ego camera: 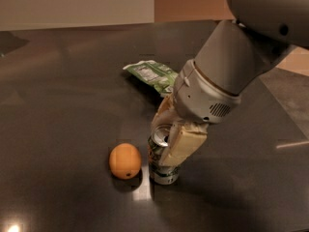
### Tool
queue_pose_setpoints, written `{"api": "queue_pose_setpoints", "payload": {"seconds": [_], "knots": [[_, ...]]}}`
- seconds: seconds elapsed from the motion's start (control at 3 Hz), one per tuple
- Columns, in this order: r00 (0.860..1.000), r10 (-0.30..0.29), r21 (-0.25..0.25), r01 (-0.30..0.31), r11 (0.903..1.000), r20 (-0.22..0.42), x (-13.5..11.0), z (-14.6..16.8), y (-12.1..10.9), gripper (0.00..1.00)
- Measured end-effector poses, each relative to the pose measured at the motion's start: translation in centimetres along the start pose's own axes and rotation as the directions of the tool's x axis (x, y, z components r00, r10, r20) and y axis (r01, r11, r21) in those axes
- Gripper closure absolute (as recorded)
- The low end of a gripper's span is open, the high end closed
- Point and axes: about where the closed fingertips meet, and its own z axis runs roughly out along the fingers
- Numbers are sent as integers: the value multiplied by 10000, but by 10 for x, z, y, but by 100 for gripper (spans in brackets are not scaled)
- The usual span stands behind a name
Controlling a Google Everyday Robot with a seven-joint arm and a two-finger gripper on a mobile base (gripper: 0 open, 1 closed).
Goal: Move 7up can near orange
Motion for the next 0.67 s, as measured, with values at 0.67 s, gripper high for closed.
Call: {"api": "queue_pose_setpoints", "payload": {"seconds": [0.67], "knots": [[10000,-74,143,75,9999,-40,-4,-3,1,14]]}}
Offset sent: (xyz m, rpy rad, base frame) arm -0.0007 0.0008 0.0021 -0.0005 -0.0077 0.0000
